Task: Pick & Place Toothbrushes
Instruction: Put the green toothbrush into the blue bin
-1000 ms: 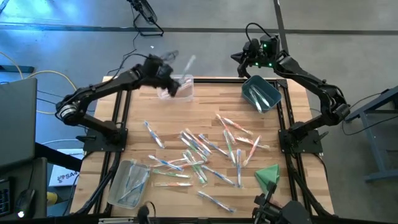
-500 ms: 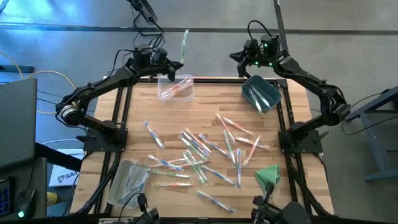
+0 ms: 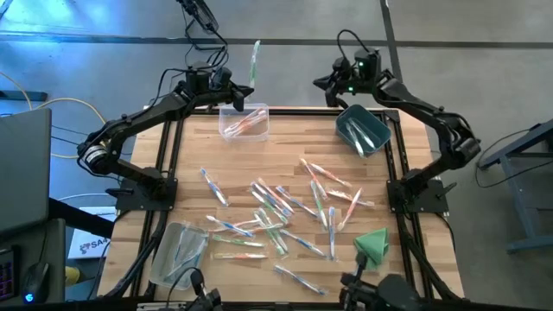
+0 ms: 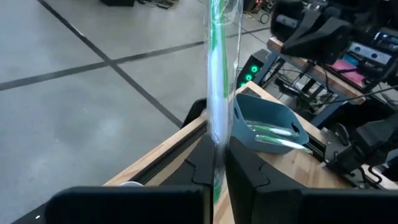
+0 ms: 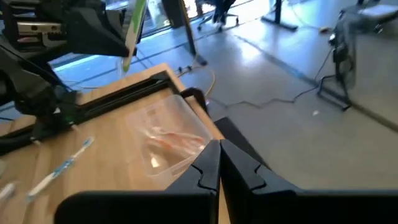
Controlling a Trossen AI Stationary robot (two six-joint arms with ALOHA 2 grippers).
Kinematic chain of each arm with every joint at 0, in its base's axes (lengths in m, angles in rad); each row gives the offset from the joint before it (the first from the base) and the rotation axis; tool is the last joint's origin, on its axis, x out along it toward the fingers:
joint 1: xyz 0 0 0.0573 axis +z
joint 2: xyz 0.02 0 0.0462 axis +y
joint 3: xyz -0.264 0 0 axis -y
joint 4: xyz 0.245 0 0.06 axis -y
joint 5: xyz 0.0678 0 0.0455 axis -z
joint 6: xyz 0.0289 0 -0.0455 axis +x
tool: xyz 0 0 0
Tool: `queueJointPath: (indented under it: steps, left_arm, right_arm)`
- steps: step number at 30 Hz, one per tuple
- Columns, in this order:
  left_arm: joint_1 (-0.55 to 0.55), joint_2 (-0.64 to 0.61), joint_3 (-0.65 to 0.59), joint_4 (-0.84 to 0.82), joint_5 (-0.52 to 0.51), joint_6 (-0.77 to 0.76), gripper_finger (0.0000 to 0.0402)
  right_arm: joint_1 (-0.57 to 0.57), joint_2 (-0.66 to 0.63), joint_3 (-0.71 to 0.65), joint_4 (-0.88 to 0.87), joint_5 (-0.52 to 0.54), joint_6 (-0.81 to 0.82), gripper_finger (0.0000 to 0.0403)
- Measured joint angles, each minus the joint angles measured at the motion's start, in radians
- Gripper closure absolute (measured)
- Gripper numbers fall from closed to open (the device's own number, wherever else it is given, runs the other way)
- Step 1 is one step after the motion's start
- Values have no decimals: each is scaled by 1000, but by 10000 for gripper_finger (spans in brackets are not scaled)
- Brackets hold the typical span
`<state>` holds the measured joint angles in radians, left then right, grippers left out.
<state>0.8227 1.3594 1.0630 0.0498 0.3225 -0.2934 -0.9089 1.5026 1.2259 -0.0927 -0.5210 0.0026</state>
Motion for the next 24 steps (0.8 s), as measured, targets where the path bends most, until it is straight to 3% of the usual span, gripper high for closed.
queueJointPath:
  steps: [5,10,14,19,24]
  left_arm:
    - [2,0,0,0,1,0,391]
    - [2,0,0,0,1,15,391]
    - [0,0,0,-4,2,23,391]
    - [0,0,0,-7,3,31,391]
    - [-20,6,0,-2,-4,74,391]
  right_arm:
    - [34,40,0,31,18,-4,401]
    - [85,58,0,166,139,40,401]
    - [120,67,0,219,158,46,392]
    - [137,72,0,219,185,76,334]
    - [139,78,0,302,115,194,262]
